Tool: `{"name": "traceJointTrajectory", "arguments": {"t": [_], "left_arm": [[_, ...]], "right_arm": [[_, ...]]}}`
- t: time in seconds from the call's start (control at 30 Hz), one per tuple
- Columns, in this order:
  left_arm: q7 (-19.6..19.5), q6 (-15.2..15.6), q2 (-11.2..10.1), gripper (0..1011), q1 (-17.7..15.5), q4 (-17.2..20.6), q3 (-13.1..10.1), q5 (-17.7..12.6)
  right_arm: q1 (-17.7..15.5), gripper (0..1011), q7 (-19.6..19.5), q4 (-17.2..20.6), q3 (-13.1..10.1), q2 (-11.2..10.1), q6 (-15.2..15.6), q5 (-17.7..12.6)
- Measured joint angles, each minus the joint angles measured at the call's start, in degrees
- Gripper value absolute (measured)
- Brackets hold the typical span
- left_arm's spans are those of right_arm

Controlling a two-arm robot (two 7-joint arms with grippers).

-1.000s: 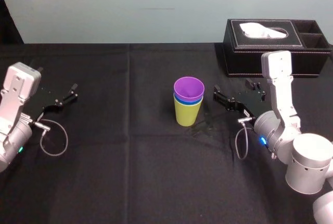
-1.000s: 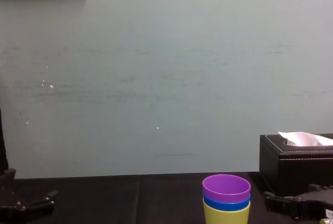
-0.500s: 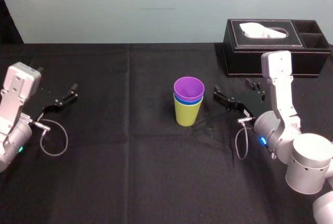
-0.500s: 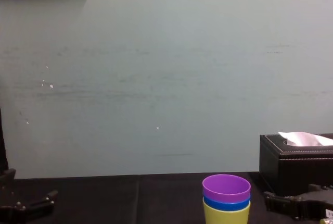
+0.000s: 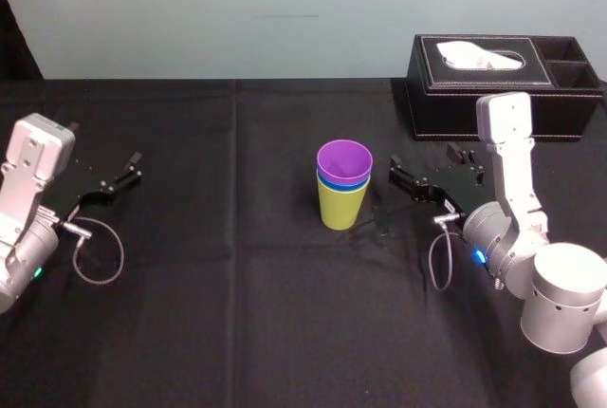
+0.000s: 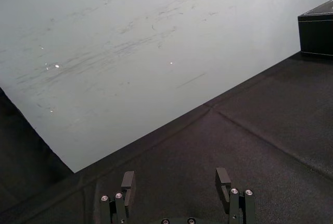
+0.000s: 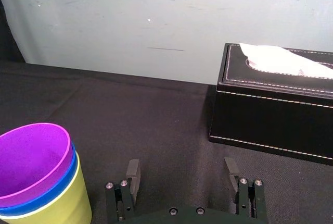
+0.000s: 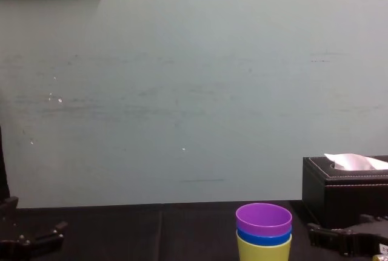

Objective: Stack the three plastic cups sequentially using one hand.

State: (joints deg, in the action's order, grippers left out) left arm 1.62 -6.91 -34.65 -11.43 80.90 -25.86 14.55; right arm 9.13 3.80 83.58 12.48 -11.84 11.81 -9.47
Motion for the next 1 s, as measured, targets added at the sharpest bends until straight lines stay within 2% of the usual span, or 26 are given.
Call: {"name": "traceJointTrajectory", "arguments": {"t": [1.0], "left_arm": [[0.00,0.00,0.00,1012,0.00,0.00,0.00,0.00]], "right_arm": [[0.00,1004,0.00,0.00,0.00,0.00,0.00,0.00]]}}
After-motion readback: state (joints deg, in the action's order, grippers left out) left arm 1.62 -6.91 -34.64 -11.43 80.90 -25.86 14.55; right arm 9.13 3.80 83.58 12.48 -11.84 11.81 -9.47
